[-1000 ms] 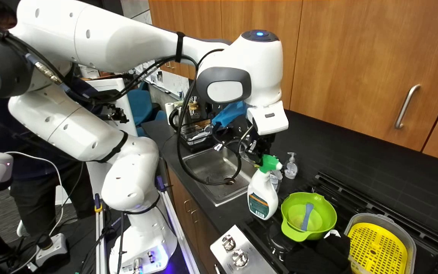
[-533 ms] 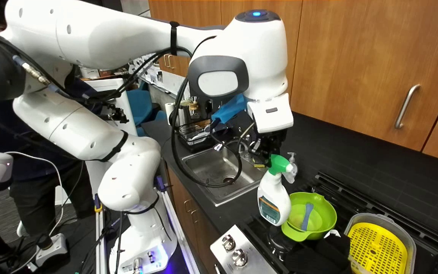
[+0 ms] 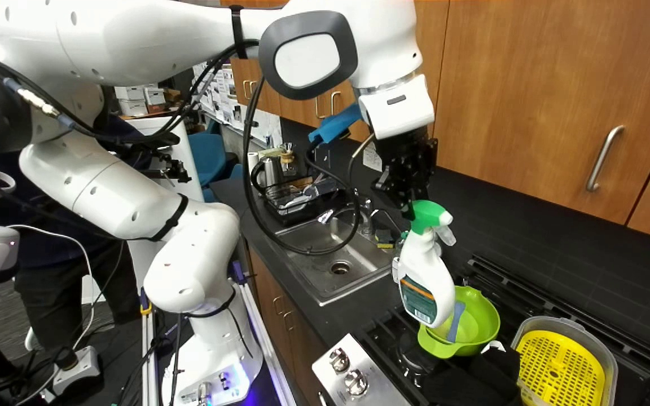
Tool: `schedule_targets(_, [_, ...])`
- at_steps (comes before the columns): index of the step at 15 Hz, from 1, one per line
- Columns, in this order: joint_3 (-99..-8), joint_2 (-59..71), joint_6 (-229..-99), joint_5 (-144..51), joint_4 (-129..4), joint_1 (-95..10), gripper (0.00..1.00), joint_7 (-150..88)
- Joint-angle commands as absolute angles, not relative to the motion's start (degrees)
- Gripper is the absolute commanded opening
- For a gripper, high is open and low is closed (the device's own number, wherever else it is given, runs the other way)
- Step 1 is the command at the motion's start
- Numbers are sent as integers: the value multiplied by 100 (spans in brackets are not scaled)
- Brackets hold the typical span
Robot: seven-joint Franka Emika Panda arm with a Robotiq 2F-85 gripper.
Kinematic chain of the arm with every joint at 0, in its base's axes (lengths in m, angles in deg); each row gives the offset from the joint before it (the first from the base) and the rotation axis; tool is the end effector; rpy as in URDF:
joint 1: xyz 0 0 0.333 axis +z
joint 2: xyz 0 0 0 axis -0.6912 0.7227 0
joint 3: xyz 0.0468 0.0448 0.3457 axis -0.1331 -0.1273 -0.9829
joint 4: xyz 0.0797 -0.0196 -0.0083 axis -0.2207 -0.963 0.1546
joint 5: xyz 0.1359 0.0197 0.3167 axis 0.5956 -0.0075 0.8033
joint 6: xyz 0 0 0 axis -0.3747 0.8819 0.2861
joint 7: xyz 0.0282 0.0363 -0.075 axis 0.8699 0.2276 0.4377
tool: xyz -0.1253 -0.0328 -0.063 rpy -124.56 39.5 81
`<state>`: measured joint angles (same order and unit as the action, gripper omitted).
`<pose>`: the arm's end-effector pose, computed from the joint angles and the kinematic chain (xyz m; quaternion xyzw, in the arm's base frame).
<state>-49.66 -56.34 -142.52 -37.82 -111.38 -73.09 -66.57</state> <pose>0.2197 -0.1662 0.5758 -0.7705 0.6128 -0.1425 0.1029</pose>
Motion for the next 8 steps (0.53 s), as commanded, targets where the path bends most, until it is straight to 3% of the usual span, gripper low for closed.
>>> schedule_targets(1, [-5063,-5620,-14059,-3966,-10778,-7304,14,-6911])
schedule_targets(5, [-5059,-5724,-13973,-3979,-10788,-7147,14,-6762])
schedule_targets(6, [-4995,-5633,-14125,-3941,-10908,-7195,39,-6802])
schedule_targets(8, [-5009,-5641,-14077,-3935,-10905,-7138,39,-6793])
